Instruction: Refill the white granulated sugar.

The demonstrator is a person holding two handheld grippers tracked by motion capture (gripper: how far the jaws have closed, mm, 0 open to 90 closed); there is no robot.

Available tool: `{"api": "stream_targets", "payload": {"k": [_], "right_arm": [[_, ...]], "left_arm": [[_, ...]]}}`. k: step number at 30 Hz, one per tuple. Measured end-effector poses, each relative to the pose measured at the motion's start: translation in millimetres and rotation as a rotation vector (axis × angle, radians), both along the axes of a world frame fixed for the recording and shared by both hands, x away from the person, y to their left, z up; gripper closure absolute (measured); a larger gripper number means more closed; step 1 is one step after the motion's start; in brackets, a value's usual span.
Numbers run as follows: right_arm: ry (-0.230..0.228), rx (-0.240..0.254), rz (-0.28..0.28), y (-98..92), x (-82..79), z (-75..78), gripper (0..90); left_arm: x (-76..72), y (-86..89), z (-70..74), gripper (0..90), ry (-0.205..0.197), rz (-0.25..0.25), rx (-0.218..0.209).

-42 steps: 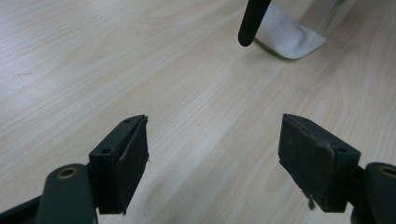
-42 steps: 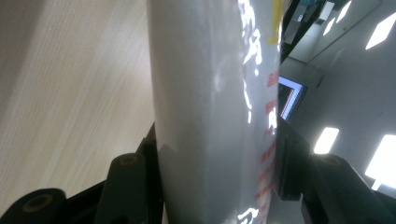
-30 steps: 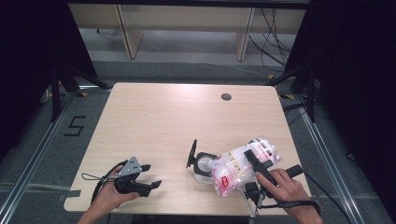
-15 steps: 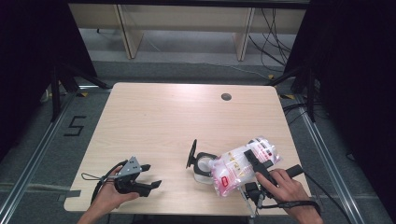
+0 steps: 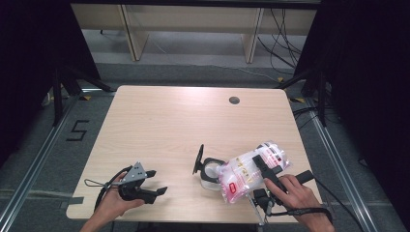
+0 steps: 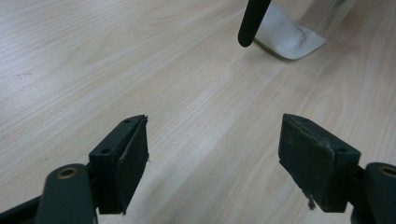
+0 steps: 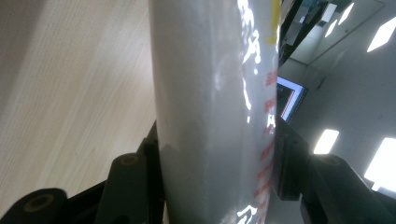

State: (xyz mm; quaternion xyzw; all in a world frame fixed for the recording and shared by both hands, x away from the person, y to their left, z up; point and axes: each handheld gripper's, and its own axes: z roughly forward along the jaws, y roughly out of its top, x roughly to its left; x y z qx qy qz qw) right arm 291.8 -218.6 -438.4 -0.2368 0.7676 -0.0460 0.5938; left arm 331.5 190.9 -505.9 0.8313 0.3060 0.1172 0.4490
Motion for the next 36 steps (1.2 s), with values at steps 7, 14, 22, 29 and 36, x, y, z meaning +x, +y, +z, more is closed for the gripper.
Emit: {"api": "stream_targets", "payload": {"k": [7,14,22,29,36], "right_arm": [[-0.01,-0.029,0.025,1.8,0.8,2.4,52.6],[-0.001,-0.02,-0.006,1.6,-1.4,2.5,52.7],[0.002,-0.016,-0.003,1.9,-1.1,3.0,52.8],[-0.009,-0.064,0.01,5.2,-1.7,6.1,53.1],[-0.011,-0.064,-0.01,7.3,-5.2,7.7,53.7]], "left_arm": [[-0.1,-0.4,-0.2,24.1,0.001,0.002,-0.005],[-0.2,-0.9,-0.5,24.1,0.003,0.006,-0.01],[-0.1,-1.0,-0.7,24.2,0.005,0.005,-0.009],[-0.7,-1.4,-1.6,24.1,0.013,0.018,-0.015],[-0.3,-1.0,-0.7,24.2,0.005,0.005,-0.008]]}}
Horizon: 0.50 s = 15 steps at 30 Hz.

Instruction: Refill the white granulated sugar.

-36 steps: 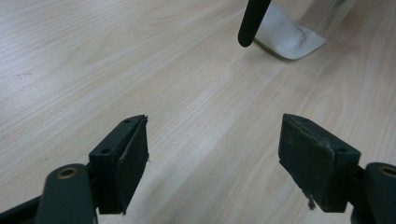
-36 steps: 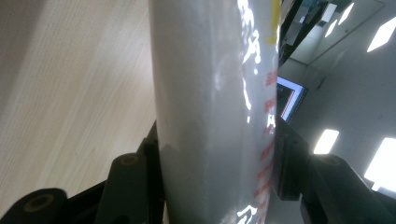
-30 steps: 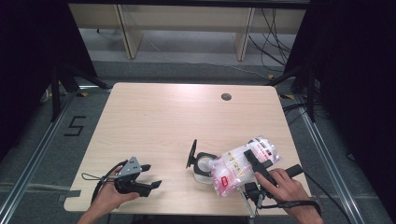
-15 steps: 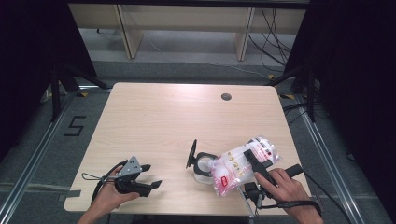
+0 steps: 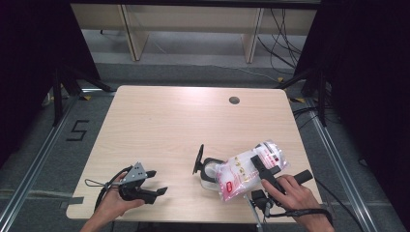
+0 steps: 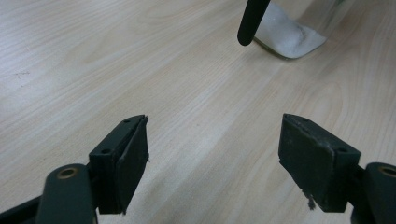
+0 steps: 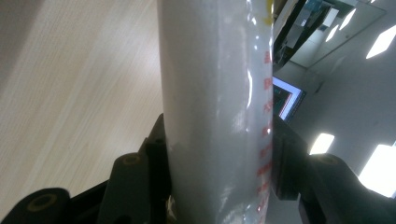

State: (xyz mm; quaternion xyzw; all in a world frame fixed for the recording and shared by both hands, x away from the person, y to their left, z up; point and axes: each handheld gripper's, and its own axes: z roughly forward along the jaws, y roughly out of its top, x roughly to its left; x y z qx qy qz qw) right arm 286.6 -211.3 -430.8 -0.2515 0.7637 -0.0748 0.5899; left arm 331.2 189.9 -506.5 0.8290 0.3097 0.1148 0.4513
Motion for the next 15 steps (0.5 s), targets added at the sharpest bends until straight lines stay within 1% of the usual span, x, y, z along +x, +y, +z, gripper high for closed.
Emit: {"api": "stream_targets", "payload": {"k": [1,2,4,5,6,7,8,9,11,12,15], "right_arm": [[-0.005,-0.006,0.007,-0.1,0.4,0.2,53.8],[-0.004,-0.023,0.03,0.3,2.2,0.8,54.0],[0.003,0.005,0.008,-2.2,1.8,-2.1,54.3],[0.003,-0.004,0.011,-2.1,2.2,-1.8,54.4],[0.014,-0.023,0.014,-1.5,2.9,-0.4,54.4],[0.015,-0.023,0.018,-1.6,3.4,-0.4,54.5],[0.016,-0.023,0.018,-1.8,3.6,-0.6,54.5],[0.018,-0.018,0.011,-2.3,3.5,-1.2,54.6],[0.018,-0.001,0.0,-3.6,3.1,-2.6,54.6],[0.009,0.016,0.018,-4.7,3.9,-4.1,54.7],[0.008,0.014,0.018,-4.6,3.9,-4.0,54.7]], "left_arm": [[0.0,0.1,0.2,24.1,-0.002,0.001,0.0],[0.0,0.2,0.3,24.1,-0.002,0.001,0.0],[0.1,0.1,0.2,24.1,-0.002,0.001,-0.001],[0.1,0.1,0.1,24.2,-0.001,0.001,-0.001],[0.1,0.0,0.0,24.1,0.0,0.001,-0.001],[0.5,1.0,0.3,24.1,-0.002,-0.006,0.013],[0.5,0.9,0.3,24.2,-0.002,-0.006,0.013],[0.1,-0.1,-0.2,24.1,0.0,0.0,0.0],[0.0,0.0,0.0,24.2,0.0,0.001,-0.001],[0.0,0.1,0.0,24.2,0.0,0.001,-0.001],[0.1,0.1,-0.1,24.2,-0.001,0.0,0.0]]}}
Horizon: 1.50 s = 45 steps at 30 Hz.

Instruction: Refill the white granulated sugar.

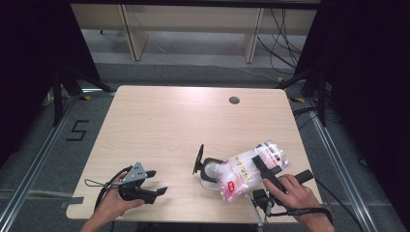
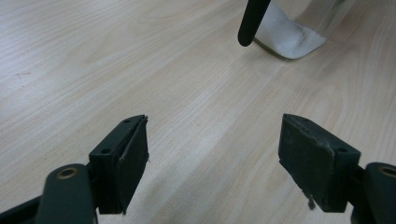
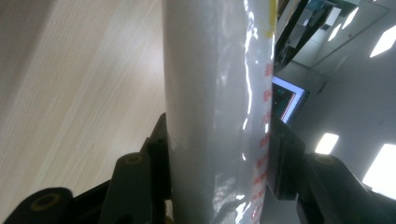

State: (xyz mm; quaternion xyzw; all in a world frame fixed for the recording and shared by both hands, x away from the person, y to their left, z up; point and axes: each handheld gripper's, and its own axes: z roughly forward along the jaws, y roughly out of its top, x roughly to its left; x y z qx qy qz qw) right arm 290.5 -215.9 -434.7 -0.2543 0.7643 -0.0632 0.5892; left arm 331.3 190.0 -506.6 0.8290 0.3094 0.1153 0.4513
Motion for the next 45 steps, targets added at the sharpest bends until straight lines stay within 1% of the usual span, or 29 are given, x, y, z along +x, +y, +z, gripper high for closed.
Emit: {"api": "stream_targets", "payload": {"k": [5,6,7,10,15,16,17,18,19,20,21,22,24,25,26,30,31,32,33,36,38,40,41,42,43,44,45], "right_arm": [[0.001,-0.002,-0.002,0.1,-0.1,0.3,54.8],[0.0,0.007,0.0,-0.2,0.1,-0.5,54.9],[0.008,-0.01,-0.016,0.7,-0.5,0.8,54.9],[0.009,-0.018,-0.006,0.7,0.2,1.4,54.9],[0.009,-0.017,-0.011,0.3,0.3,1.0,55.1],[0.009,-0.017,-0.013,0.3,0.2,0.9,55.1],[-0.003,0.0,-0.006,-0.2,0.2,-0.5,55.1],[0.008,-0.016,-0.014,0.5,0.0,0.8,55.2],[0.005,0.008,-0.004,-0.4,0.6,-1.3,55.2],[-0.003,0.006,-0.003,-0.3,0.2,-1.2,55.2],[-0.007,-0.01,-0.004,0.0,0.0,-0.2,55.2],[-0.007,-0.016,0.001,0.5,0.3,0.1,55.2],[-0.009,-0.001,-0.003,0.1,0.4,-1.8,55.3],[-0.008,0.002,-0.005,0.0,0.4,-2.1,55.3],[-0.006,0.002,0.003,0.3,1.1,-2.0,55.3],[-0.004,-0.002,0.001,-0.6,1.4,-2.5,55.6],[-0.003,0.012,-0.005,-0.9,1.3,-3.7,55.6],[-0.002,0.006,-0.004,-0.7,1.6,-3.6,55.7],[-0.005,-0.004,-0.014,-0.2,1.0,-3.0,55.7],[-0.006,-0.004,-0.01,-0.1,1.5,-3.2,55.7],[-0.006,0.004,-0.019,-0.1,1.3,-4.2,55.8],[-0.006,-0.001,-0.014,-0.3,1.8,-4.1,55.9],[-0.006,-0.005,-0.014,-0.4,1.8,-4.1,55.9],[-0.006,-0.007,-0.013,-0.4,2.0,-4.0,55.9],[-0.007,0.003,-0.02,-0.6,1.8,-4.8,55.9],[-0.007,0.003,-0.019,-0.7,1.9,-4.8,56.0],[-0.011,-0.021,0.009,0.6,3.4,-3.4,56.0]], "left_arm": [[-0.2,-0.1,0.2,24.1,0.0,0.0,0.0],[-0.1,-0.1,0.1,24.2,0.0,0.001,0.0],[-0.2,-0.1,0.1,24.2,0.0,0.001,0.0],[-0.2,-0.1,0.1,24.2,0.0,0.0,0.0],[-0.1,0.0,0.2,24.2,0.0,0.0,-0.001],[-0.1,0.1,0.2,24.2,0.0,0.0,0.0],[-0.2,0.0,0.2,24.2,0.001,0.0,-0.001],[-0.2,0.0,0.2,24.2,0.0,0.0,0.0],[-0.2,-0.1,0.2,24.2,0.0,0.0,0.0],[-0.2,-0.1,0.2,24.2,0.0,0.0,0.001],[-0.2,-0.1,0.2,24.2,0.0,-0.001,0.0],[-0.1,0.3,0.3,24.1,0.0,-0.004,0.006],[0.0,0.6,0.5,24.2,0.0,-0.007,0.011],[-0.3,-0.2,0.1,24.2,0.002,-0.001,0.0],[-0.1,0.3,0.3,24.2,0.0,-0.004,0.005],[0.1,0.7,0.5,24.2,-0.001,-0.007,0.008],[0.1,0.6,0.4,24.2,-0.001,-0.006,0.007],[-0.2,-0.2,0.0,24.2,0.001,-0.001,-0.002],[-0.1,-0.1,0.0,24.2,0.001,-0.003,0.001],[-0.1,-0.4,-0.3,24.2,-0.001,0.0,-0.001],[-0.1,-0.4,-0.4,24.2,-0.001,-0.001,0.0],[-0.1,-0.3,-0.5,24.2,-0.001,-0.001,0.002],[0.3,0.6,-0.1,24.2,-0.003,-0.008,0.015],[0.3,0.4,-0.2,24.2,-0.003,-0.007,0.014],[0.2,0.4,-0.3,24.2,-0.003,-0.007,0.014],[0.2,0.6,-0.2,24.2,-0.003,-0.008,0.014],[0.2,0.6,-0.2,24.2,-0.003,-0.008,0.014]]}}
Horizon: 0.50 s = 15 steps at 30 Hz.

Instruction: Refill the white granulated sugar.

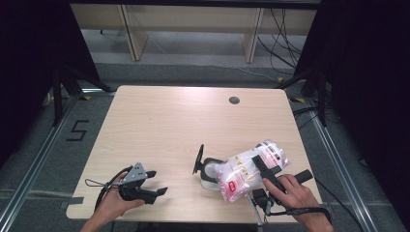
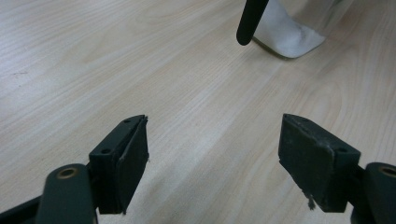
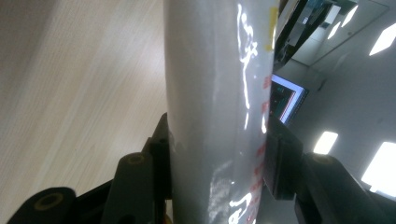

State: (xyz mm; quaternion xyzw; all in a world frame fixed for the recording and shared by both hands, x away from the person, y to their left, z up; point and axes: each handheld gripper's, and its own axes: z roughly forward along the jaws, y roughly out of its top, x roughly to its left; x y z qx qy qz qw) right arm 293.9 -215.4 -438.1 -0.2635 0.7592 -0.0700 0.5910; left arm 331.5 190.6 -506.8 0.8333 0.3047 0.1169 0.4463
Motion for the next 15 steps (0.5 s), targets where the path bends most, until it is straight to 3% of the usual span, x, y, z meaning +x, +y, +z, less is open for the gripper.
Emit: {"api": "stream_targets", "payload": {"k": [3,7,10,12,14,15], "right_arm": [[-0.008,-0.011,0.003,0.2,-0.1,0.1,56.2],[-0.025,-0.003,-0.038,0.5,-3.5,-1.9,56.4],[-0.034,-0.013,-0.029,1.8,-4.0,-1.1,56.7],[-0.045,-0.011,-0.026,2.7,-4.8,-1.6,56.9],[-0.056,-0.041,0.003,4.8,-3.8,0.3,57.0],[-0.053,-0.013,-0.025,3.3,-5.3,-1.4,57.0]], "left_arm": [[-0.4,-1.0,-0.3,24.2,0.002,0.008,-0.015],[-0.3,-1.0,-0.3,24.2,0.002,0.008,-0.015],[0.0,0.0,-0.1,24.2,0.0,0.0,0.0],[-0.4,-1.1,-0.3,24.2,0.003,0.009,-0.017],[-0.4,-1.0,-0.3,24.2,0.002,0.008,-0.015],[-0.4,-0.9,-0.4,24.2,0.002,0.007,-0.014]]}}
